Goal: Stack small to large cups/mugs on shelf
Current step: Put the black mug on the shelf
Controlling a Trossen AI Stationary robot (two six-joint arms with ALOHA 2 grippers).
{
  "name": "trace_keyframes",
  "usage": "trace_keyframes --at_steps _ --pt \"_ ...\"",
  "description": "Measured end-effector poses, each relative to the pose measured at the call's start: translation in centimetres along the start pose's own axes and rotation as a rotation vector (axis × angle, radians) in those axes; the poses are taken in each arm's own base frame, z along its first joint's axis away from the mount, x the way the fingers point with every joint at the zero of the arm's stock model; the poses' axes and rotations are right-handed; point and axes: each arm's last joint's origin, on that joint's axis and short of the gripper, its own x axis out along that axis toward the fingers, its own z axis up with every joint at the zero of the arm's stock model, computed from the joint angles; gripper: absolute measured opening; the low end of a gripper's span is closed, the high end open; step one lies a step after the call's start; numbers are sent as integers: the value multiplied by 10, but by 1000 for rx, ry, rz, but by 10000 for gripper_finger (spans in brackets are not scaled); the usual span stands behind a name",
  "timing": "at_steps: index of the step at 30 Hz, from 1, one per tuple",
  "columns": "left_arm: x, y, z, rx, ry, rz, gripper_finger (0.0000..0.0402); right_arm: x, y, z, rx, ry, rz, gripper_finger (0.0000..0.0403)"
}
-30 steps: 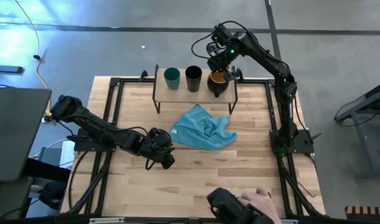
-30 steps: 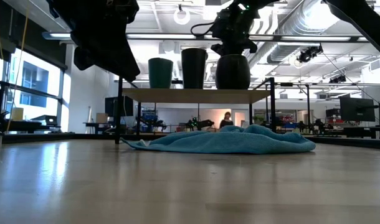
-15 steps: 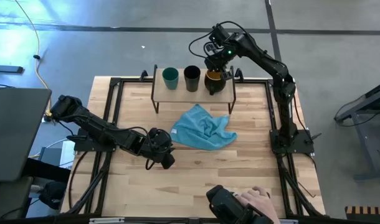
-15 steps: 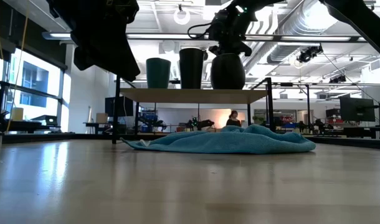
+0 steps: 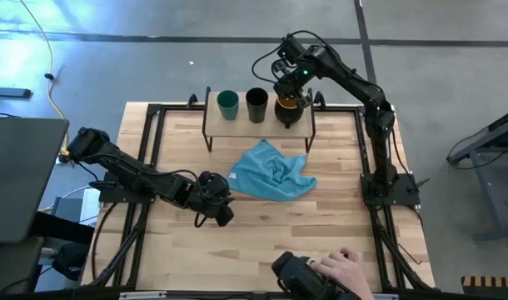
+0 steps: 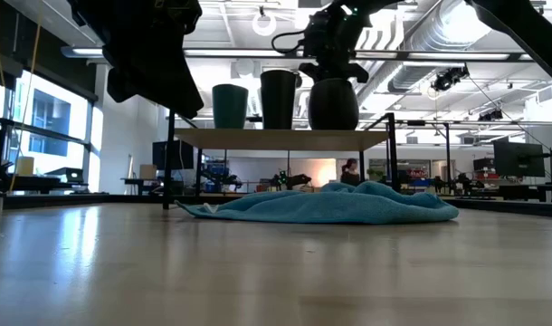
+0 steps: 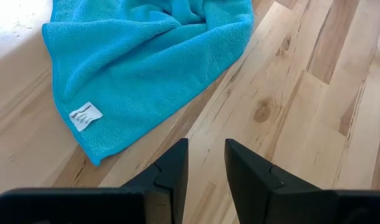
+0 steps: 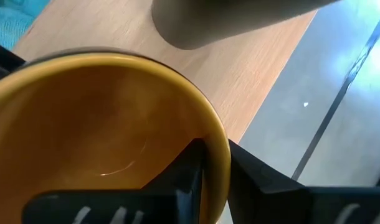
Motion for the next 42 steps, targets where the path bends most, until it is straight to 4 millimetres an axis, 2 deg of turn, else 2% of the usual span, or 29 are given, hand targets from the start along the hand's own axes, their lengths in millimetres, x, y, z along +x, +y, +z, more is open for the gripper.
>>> trace_keyframes --at_steps 17,27,37,42 --pt "0 0 0 0 0 0 94 0 2 7 -67 37 -9 42" --pt "0 0 0 0 9 -7 94 -2 5 15 -81 51 -6 7" --pt "0 0 0 0 9 -7 94 0 5 15 -80 52 -5 38" --pt "0 0 0 0 9 -7 94 1 6 14 -76 56 6 41"
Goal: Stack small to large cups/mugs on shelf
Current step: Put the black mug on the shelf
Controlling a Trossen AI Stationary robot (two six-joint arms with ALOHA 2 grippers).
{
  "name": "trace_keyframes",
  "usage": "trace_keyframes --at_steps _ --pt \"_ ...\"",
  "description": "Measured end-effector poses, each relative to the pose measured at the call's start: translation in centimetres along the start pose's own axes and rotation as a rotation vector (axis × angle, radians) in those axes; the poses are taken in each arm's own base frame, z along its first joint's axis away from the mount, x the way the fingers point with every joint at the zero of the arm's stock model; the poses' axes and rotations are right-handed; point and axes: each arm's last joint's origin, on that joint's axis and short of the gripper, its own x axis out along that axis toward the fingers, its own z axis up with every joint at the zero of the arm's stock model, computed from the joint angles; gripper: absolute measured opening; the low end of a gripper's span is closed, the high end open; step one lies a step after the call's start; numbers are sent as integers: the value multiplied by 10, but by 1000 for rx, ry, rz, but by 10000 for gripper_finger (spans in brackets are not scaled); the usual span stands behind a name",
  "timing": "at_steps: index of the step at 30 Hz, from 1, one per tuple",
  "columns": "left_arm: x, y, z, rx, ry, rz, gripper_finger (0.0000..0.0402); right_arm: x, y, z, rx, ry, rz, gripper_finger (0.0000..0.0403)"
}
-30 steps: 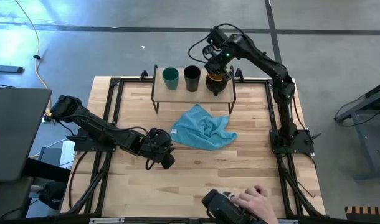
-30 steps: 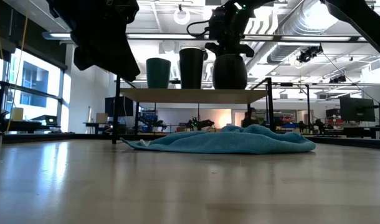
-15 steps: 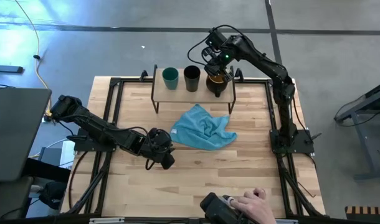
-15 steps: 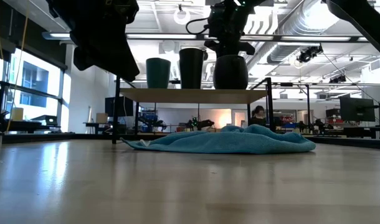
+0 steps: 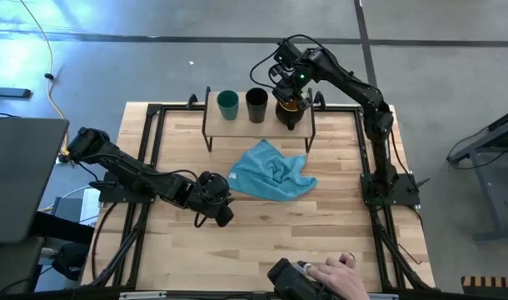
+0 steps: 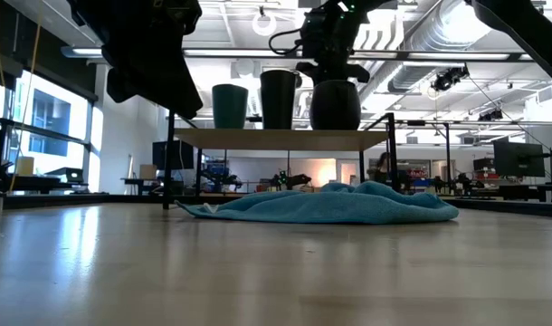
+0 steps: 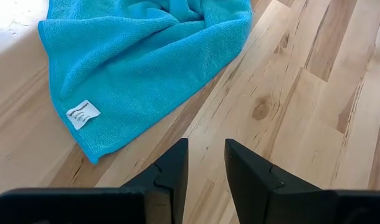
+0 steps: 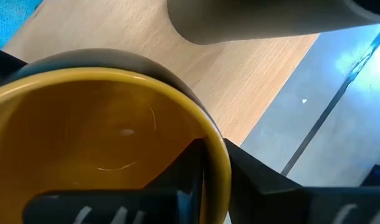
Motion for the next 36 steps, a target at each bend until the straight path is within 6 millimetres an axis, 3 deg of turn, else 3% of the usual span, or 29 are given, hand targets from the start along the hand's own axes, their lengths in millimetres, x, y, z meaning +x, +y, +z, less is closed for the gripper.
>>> trace_keyframes --at_steps 18,36 --pt "0 0 0 -1 0 0 94 -1 0 0 24 -2 2 42" --pt "0 0 0 -1 3 -4 94 -35 2 3 37 -17 -59 42"
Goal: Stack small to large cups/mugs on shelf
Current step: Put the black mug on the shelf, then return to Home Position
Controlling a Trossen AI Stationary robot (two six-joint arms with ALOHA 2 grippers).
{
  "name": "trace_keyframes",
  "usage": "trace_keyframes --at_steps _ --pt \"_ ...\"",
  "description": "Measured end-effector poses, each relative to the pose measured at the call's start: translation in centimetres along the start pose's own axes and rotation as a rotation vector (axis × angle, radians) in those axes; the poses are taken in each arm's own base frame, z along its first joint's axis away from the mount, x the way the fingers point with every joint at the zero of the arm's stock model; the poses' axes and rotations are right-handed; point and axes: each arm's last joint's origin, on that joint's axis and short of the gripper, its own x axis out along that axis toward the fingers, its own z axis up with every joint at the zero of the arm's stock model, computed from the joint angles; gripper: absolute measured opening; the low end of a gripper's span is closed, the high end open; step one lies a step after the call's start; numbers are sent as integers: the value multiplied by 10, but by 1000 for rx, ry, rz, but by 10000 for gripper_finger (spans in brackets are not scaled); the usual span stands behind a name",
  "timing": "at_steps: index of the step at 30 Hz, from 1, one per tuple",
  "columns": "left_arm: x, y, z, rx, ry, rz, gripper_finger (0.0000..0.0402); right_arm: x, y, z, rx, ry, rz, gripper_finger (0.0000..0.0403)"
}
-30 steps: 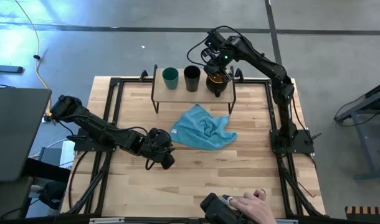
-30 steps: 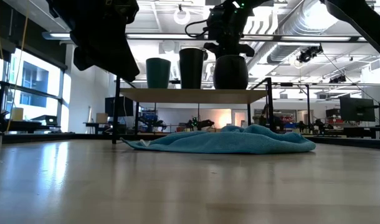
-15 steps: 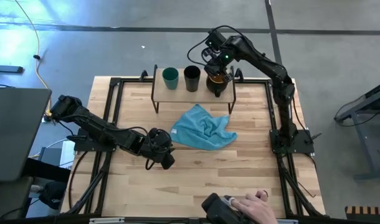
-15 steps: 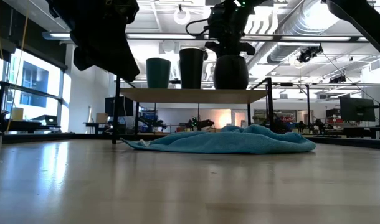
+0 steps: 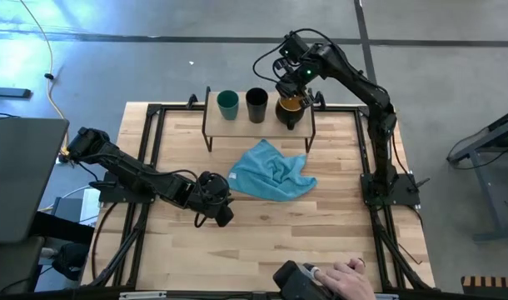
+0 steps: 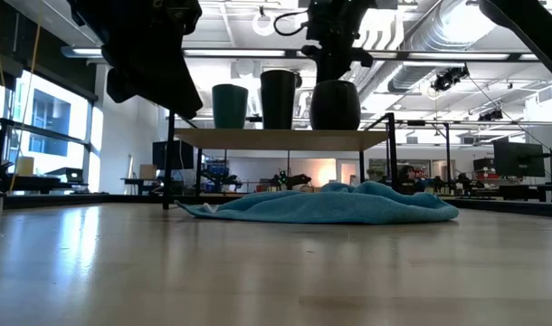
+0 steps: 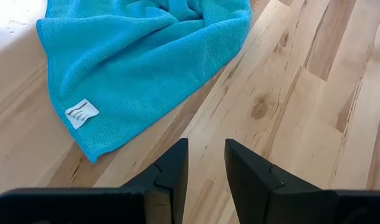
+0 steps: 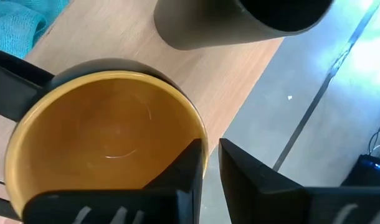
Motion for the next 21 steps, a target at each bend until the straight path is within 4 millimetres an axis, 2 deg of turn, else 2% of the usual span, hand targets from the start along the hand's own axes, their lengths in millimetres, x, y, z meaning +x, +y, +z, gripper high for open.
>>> trace_keyframes --at_steps 13,21 --pt "0 0 0 -1 1 -4 94 -20 5 9 45 10 -31 42" --pt "0 0 0 32 0 -5 94 -54 14 13 151 -58 -100 42"
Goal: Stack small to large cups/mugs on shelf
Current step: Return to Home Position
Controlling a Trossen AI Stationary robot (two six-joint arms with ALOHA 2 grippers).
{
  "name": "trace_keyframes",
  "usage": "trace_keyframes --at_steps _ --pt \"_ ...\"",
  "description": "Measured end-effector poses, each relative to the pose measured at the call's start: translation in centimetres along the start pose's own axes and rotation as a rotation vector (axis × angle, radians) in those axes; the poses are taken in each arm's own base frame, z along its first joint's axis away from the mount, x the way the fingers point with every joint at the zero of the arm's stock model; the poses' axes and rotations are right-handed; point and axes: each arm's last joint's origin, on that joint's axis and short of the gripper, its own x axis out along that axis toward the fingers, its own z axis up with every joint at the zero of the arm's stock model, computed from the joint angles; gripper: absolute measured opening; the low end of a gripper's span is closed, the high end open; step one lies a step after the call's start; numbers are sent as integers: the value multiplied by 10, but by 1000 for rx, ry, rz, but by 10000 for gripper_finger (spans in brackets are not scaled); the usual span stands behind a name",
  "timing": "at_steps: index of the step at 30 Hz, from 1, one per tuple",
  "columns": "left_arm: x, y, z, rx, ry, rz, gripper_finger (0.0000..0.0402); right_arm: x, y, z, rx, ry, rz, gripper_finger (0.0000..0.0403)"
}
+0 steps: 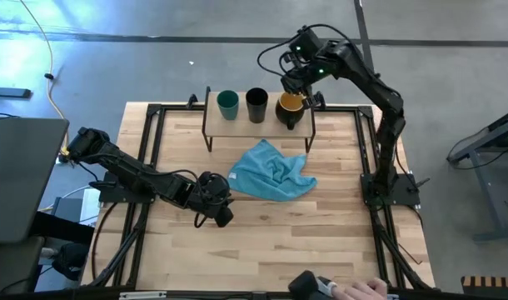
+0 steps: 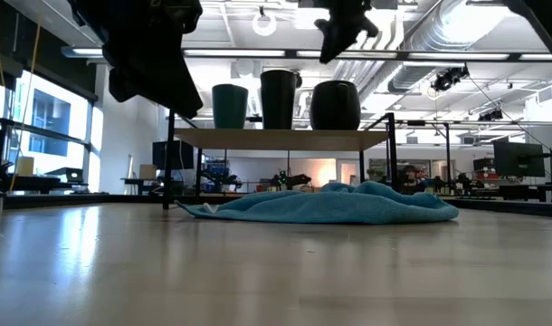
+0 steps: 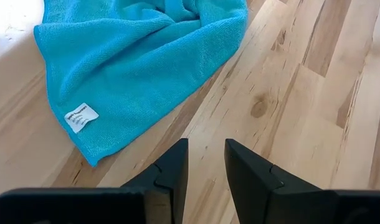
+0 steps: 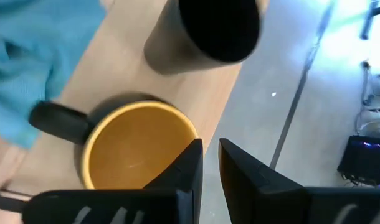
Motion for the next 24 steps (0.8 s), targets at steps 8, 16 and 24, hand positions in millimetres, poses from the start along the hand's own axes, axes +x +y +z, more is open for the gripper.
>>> trace_keyframes --at_steps 8,16,24 --pt "0 -1 1 48 -7 -6 94 -62 2 1 167 -213 -177 42" --pt "0 -4 4 44 -47 -34 94 -120 12 3 331 -404 -322 42" --pt "-1 -10 10 78 -106 -81 94 -162 32 -1 524 -522 -340 42"
